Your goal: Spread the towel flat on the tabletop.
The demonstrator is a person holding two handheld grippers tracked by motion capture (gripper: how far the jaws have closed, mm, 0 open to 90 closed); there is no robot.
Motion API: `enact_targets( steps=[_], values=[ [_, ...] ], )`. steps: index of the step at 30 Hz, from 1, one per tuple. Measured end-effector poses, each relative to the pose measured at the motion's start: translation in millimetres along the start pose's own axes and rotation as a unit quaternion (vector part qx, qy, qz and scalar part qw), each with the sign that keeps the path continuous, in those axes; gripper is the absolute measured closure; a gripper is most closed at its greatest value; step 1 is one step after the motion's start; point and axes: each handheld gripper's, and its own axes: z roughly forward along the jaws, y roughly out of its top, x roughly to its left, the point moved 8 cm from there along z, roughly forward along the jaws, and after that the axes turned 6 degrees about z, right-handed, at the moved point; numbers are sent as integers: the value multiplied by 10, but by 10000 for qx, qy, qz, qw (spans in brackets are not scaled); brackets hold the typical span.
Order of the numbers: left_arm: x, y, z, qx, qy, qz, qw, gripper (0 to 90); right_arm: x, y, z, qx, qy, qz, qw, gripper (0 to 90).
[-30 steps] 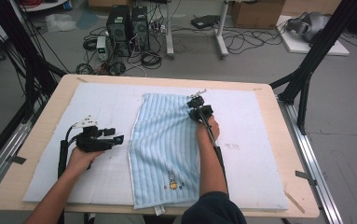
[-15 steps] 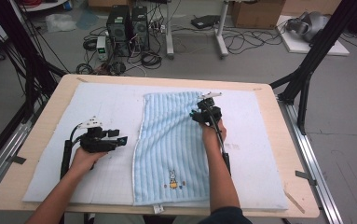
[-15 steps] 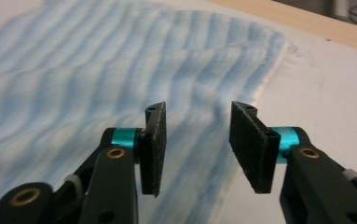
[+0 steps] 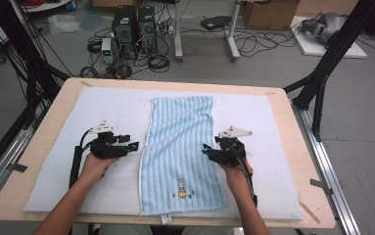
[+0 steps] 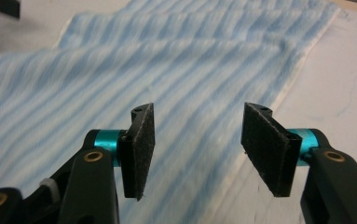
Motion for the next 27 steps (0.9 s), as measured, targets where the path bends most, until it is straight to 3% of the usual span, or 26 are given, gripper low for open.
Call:
enact_targets(
  steps=[4,7,12,15,18,21,22,24,25,27],
  values=[
    [25,116,117,-88,24,-196,9998,404,25,-187,-69,1,65,-87,9999,400],
    [54,199,230,-87,143,-194,9997,368,18,-231,-77,14,149,-32,9999,327],
    [99,250,474,331,288,-51,9990,344,15,-224,-64,-24,142,-64,9999,235],
    [131,276,592,426,394,-80,9983,358,30,-217,-63,-34,173,-119,9998,221],
    [191,252,725,736,549,-94,9957,388,27,-224,-60,-20,189,-144,9997,221],
    [200,267,795,917,617,224,9936,478,22,-223,-59,-31,182,-130,9997,220],
    [196,279,809,938,582,331,9933,556,21,-223,-59,-32,181,-124,9998,220],
    [220,290,834,1088,675,582,9901,780,16,-226,-51,-30,170,-102,9998,220],
    [262,313,840,1056,793,599,9894,843,16,-232,-46,-22,171,-84,9998,220],
    [363,348,849,969,999,523,9889,856,19,-238,-28,-13,182,-57,9998,220]
  ],
)
